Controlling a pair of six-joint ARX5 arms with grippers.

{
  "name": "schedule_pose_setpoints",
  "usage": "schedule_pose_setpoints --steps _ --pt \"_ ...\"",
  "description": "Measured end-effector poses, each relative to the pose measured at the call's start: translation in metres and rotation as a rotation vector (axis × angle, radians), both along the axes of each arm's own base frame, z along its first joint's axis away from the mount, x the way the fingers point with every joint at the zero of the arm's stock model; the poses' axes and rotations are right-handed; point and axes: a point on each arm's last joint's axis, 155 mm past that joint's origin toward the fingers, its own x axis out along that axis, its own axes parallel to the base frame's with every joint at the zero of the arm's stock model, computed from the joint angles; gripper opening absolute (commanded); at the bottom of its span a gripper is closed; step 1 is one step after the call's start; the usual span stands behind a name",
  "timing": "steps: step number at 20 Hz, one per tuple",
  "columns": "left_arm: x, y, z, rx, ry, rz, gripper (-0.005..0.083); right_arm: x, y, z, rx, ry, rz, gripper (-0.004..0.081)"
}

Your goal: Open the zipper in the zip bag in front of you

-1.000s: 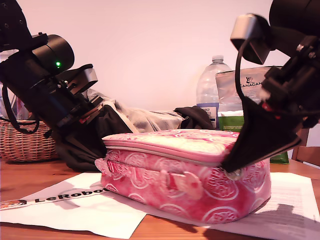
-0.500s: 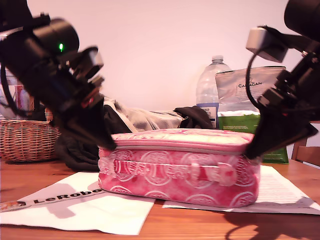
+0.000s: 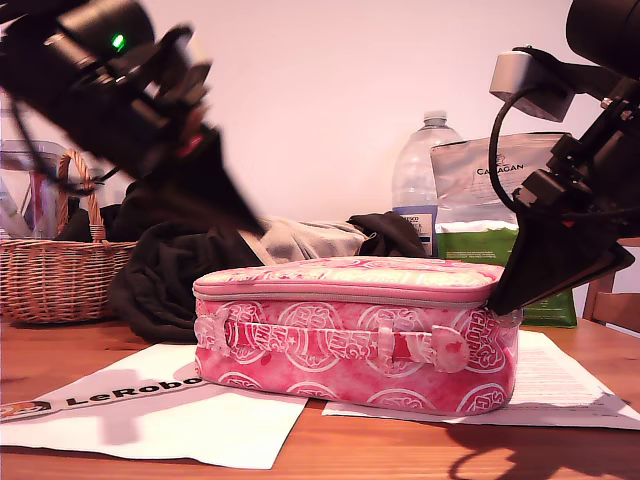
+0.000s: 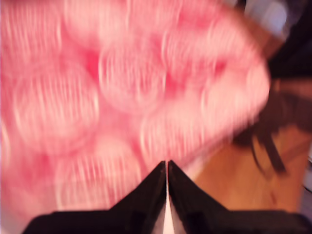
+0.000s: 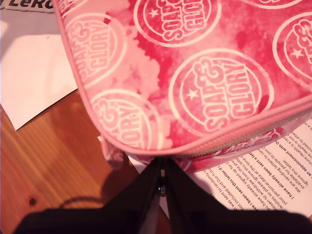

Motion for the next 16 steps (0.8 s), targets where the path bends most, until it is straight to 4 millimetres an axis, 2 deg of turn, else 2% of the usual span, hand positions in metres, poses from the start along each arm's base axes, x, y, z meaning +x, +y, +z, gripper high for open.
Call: schedule_pose_setpoints --steps 2,5,10,12,16 --pt "-0.005 -0.026 0.006 -0.037 -0.058 -0.057 -0.0021 -0.001 0.001 0.0 0.006 0.004 0.005 -0.0013" --pt "-0.009 -0.057 -0.01 -0.06 -0.078 -0.116 -0.0021 -0.003 0.003 0.0 0.012 0.013 0.012 -0.0013" --pt "-0.003 -0.067 -0.045 -0.035 -0.005 -0.108 -0.0021 -0.007 0.005 0.0 0.025 0.034 0.024 -0.0013" --pt "0.006 -0.071 -0.047 -0.041 -0.014 -0.092 -0.0021 -0.01 0.006 0.0 0.033 0.045 0.034 -0.0013" --pt "0.009 -0.073 -0.048 -0.053 0.009 -0.07 -0.0021 -0.013 0.011 0.002 0.052 0.06 0.053 -0.0013"
